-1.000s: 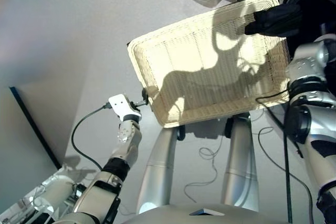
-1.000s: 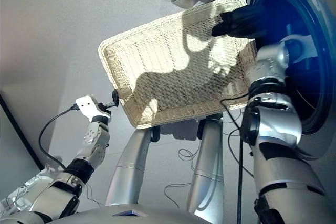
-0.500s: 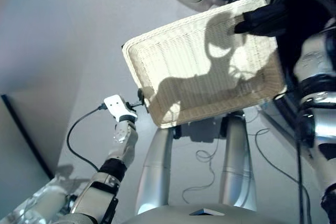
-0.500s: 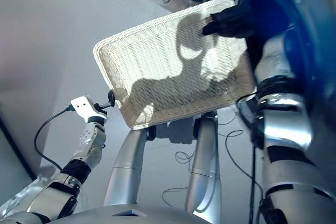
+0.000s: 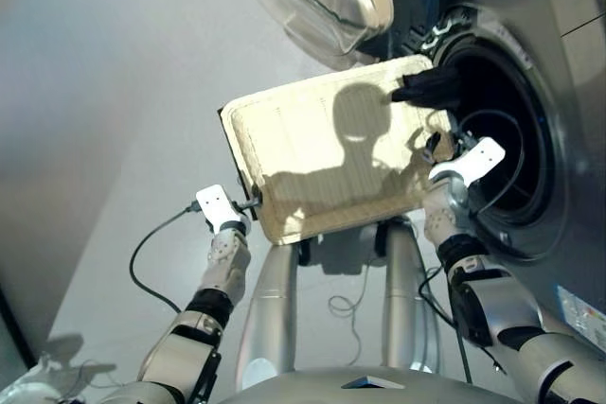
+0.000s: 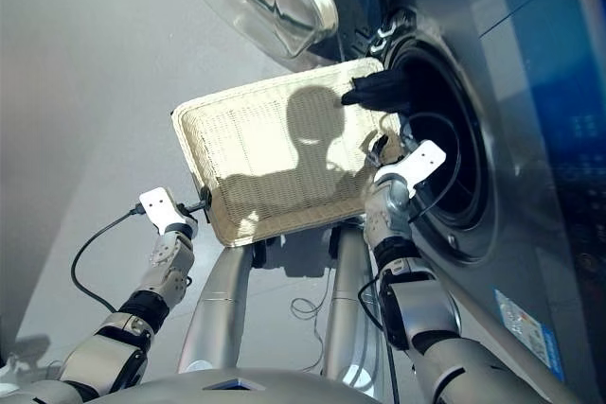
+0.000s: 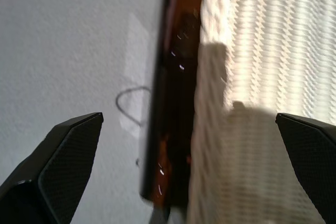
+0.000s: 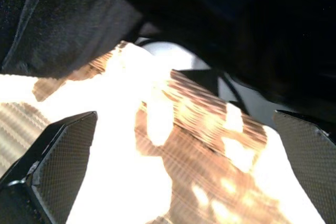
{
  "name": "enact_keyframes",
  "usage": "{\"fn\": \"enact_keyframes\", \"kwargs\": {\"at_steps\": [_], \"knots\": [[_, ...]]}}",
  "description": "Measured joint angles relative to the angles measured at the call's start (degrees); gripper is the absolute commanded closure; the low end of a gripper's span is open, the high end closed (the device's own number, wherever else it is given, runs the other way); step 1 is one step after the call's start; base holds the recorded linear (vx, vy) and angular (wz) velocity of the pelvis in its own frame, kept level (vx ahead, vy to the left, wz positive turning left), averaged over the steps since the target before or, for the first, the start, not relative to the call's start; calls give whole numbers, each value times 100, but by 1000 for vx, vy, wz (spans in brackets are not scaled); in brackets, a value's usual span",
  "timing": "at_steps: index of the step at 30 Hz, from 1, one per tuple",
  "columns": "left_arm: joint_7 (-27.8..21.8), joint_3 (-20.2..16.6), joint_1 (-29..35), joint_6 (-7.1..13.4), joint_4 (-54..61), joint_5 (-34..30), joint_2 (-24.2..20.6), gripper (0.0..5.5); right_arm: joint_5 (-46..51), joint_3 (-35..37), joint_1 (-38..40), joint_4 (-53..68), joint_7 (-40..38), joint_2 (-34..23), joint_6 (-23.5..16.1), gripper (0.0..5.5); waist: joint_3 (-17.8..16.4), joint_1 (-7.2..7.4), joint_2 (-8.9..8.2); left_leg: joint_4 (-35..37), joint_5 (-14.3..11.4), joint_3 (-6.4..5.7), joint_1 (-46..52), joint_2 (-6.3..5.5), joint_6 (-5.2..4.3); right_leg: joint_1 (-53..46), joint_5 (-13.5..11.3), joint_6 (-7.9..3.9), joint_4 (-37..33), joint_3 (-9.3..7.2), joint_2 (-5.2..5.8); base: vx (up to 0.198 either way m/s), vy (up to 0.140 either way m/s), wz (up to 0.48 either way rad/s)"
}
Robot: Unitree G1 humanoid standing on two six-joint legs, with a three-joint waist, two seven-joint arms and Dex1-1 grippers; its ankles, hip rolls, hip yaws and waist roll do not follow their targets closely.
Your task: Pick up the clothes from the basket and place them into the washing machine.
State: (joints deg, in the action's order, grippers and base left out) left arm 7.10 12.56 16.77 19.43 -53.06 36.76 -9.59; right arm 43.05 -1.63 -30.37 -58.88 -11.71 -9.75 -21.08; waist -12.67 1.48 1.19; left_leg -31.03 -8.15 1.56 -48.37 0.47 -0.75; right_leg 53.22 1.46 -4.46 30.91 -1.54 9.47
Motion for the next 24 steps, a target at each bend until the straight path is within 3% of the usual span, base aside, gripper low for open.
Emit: {"fn": "enact_keyframes", "kwargs": {"at_steps": [4, 6, 13, 19, 24], "knots": [[-189, -25, -214, -121, -468, -382, -15, 0, -664, -560, 793, -161, 217, -38, 234, 0, 83, 7, -157, 605, 107, -3, 873, 47, -43, -800, 13, 33, -430, -108, -29, 13, -2, -3], [-247, -53, -324, -225, -623, -669, -5, 0, -891, -569, 1124, -258, 376, 5, 392, 0, 103, 1, -194, 1027, 257, -16, 1356, 50, -88, -1237, -25, 40, -699, -174, -32, 96, 16, 4], [-390, -177, -541, -376, -1129, -1354, -8, 0, -1428, -778, 1645, -906, 818, -1, 743, 0, 215, -15, -252, 2061, 485, -17, 2917, 131, -103, -2793, -204, 48, -1664, -402, -128, 109, 12, -25], [-497, -165, -956, -426, -1260, -1919, -1, 0, -2374, -1097, 2191, -1182, 973, 2, 959, 0, 754, -22, -268, 2738, 612, -92, 3900, 194, -103, -3927, -341, -4, -2484, -635, -239, 114, 19, 73], [-609, -169, -1321, -496, -1440, -2142, -23, 0, -2489, -1087, 2515, -1458, 1131, 18, 1104, 0, 1255, -35, -262, 3164, 676, -92, 4463, 224, -99, -4616, -484, -71, -3143, -706, -297, 81, 18, 17]]}}
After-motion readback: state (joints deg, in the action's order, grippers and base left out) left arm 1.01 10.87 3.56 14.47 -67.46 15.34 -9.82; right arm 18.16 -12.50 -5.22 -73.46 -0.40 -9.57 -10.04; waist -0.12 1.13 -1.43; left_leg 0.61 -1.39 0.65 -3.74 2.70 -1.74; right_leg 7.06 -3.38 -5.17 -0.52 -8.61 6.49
